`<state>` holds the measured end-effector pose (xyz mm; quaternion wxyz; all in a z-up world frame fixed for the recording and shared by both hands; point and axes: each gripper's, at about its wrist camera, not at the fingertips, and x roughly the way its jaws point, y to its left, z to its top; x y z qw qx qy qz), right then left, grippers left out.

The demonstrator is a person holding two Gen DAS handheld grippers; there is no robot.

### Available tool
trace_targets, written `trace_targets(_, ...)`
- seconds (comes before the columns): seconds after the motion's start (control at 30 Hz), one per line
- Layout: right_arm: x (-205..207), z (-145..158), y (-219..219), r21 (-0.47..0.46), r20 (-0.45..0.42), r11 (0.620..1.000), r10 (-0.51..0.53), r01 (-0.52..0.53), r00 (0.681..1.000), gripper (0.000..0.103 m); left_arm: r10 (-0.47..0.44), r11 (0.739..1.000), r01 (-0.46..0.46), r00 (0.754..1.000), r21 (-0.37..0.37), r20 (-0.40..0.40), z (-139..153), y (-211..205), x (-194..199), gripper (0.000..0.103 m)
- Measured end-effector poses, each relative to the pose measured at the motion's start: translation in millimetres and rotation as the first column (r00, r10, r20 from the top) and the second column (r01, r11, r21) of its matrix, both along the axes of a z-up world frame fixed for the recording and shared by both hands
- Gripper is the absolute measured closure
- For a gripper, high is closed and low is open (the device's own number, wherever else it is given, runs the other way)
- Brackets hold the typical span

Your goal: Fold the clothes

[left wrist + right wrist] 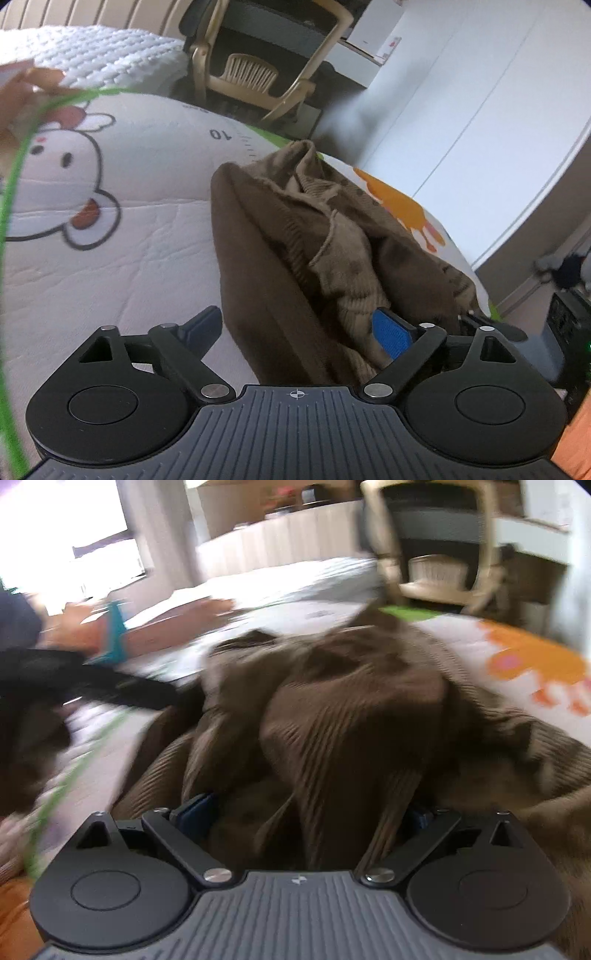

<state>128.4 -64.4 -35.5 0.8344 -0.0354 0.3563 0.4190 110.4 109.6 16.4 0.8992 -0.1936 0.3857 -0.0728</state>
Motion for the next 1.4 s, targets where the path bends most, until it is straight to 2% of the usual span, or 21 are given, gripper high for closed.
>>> trace_targets(0.1,-35.4,6.9,-0.1,0.043,-0.041,0.988,0.148,-0.146,0.988,0.006,-0.008,0.999,0.008,1.0,0.033,-0.019,0.8,2.0,-15.6,0.009)
trace_targets(0.17,-46.9,14.7,-3.6,0.048,-0.004,0.984,0.169,-0.169,0.986,0.009,-0.012,0.998,0.014,0.999,0.054,-0.032,1.3,3.4,-26.0,0.009)
trace_targets(0.27,-43.6,24.0,-4.8,-0.083,0.15,0.996,0.043,-0.031,0.988,0.01,-0.015,0.996,0.02,0.999,0.084,-0.051,1.8,5.3,-40.0,0.009)
trace_targets(0.33,-34.5,29.3,-6.7,-0.22,0.291,0.971,-0.03,0.097,0.956,0.011,-0.003,0.996,0.008,0.999,0.092,-0.054,1.4,8.2,-38.9,0.009)
trace_targets(0.37,-27.6,36.2,-15.9,-0.237,0.344,0.958,-0.069,0.158,0.937,0.012,0.0,0.995,0.005,0.999,0.1,-0.052,3.1,7.5,-37.3,0.009)
trace_targets(0.4,-20.6,43.2,-25.2,-0.25,0.396,0.943,-0.106,0.218,0.912,0.013,0.003,0.994,0.003,0.999,0.107,-0.05,4.8,6.8,-35.7,0.009)
trace_targets(0.43,-9.4,50.9,-37.4,-0.263,0.5,0.899,-0.182,0.349,0.847,0.013,0.004,0.993,0.001,0.999,0.119,-0.046,7.3,5.3,-34.1,0.009)
trace_targets(0.47,2.0,58.7,-49.6,-0.259,0.6,0.841,-0.246,0.476,0.761,0.013,0.003,0.991,0.002,0.999,0.137,-0.037,11.1,2.6,-32.3,0.009)
trace_targets(0.5,17.4,62.1,-64.5,-0.244,0.68,0.765,-0.303,0.596,0.667,0.013,0.005,0.989,-0.001,1.0,0.147,-0.027,15.4,0.9,-29.9,0.009)
trace_targets(0.53,32.9,65.5,-79.4,-0.214,0.753,0.677,-0.345,0.704,0.56,0.013,0.009,0.989,-0.007,1.0,0.146,-0.013,20.4,0.4,-26.8,0.009)
trace_targets(0.6,54.0,73.6,-105.3,-0.184,0.704,0.641,-0.444,0.745,0.555,0.013,0.017,0.991,-0.019,1.0,0.134,0.016,31.0,0.2,-20.1,0.009)
trace_targets(0.7,85.5,85.8,-144.1,-0.148,0.613,0.579,-0.582,0.802,0.534,0.013,-0.002,0.999,0.001,0.999,0.034,0.052,50.1,1.2,-2.4,0.009)
trace_targets(0.8,102.2,95.0,-159.3,-0.055,0.418,0.666,-0.661,0.744,0.623,0.013,-0.029,0.996,0.033,0.999,-0.081,0.045,58.4,-1.8,25.0,0.009)
trace_targets(0.87,113.3,101.2,-169.4,0.021,0.276,0.708,-0.683,0.706,0.677,0.013,-0.042,0.987,0.044,0.999,-0.154,0.016,56.1,-4.5,49.3,0.008)
trace_targets(0.93,123.6,97.1,-156.9,0.135,0.038,0.806,-0.585,0.576,0.81,0.012,-0.032,0.979,0.024,0.999,-0.201,-0.039,42.0,-3.9,73.3,0.008)
trace_targets(1.0,138.5,81.8,-133.8,0.215,-0.129,0.863,-0.439,0.457,0.889,0.012,-0.014,0.969,-0.01,0.996,-0.246,-0.094,25.8,-1.7,94.3,0.008)
trace_targets(1.03,146.0,74.1,-122.2,0.263,-0.205,0.879,-0.352,0.398,0.913,0.012,-0.001,0.96,-0.031,0.993,-0.277,-0.115,16.9,0.9,102.8,0.008)
trace_targets(1.13,176.4,47.6,-77.3,0.269,-0.279,0.9,-0.267,0.342,0.923,0.012,0.03,0.929,-0.094,0.983,-0.358,-0.18,-7.4,7.8,128.2,0.008)
trace_targets(1.23,200.6,17.6,-65.6,0.287,-0.374,0.879,-0.263,0.38,0.889,0.012,0.076,0.914,-0.139,0.982,-0.381,-0.175,-10.3,12.2,150.3,0.008)
trace_targets(1.33,204.9,3.0,-60.4,0.31,-0.41,0.876,-0.227,0.369,0.884,0.012,0.164,0.883,-0.168,0.985,-0.439,-0.046,22.9,29.6,156.9,0.008)
trace_targets(1.4,212.1,-1.4,-55.0,0.318,-0.415,0.884,-0.194,0.342,0.889,0.012,0.187,0.879,-0.136,0.98,-0.457,0.068,52.9,40.8,152.8,0.008)
